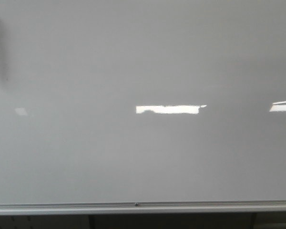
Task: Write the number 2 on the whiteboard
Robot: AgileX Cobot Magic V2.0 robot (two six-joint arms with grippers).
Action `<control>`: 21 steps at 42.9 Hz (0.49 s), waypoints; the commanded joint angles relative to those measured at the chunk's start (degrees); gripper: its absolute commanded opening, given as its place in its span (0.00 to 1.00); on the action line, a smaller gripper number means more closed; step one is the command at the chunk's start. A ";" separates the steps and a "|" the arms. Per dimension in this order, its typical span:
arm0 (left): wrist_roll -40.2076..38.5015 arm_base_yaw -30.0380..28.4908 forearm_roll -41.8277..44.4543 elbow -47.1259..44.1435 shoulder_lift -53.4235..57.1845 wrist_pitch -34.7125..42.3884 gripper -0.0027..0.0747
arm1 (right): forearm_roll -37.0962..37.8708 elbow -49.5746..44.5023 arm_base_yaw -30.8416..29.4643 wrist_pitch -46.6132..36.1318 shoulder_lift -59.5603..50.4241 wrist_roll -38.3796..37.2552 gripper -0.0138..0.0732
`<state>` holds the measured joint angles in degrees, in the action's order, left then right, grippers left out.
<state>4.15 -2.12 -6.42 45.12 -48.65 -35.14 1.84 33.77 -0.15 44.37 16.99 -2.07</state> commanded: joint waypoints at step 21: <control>-0.17 0.16 -2.68 11.86 -25.85 11.17 0.65 | 0.49 1.83 -0.14 -4.36 1.17 0.38 0.80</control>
<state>4.15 -2.12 -7.39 53.51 -73.20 -28.21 1.84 33.77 -0.15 44.37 16.99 -2.07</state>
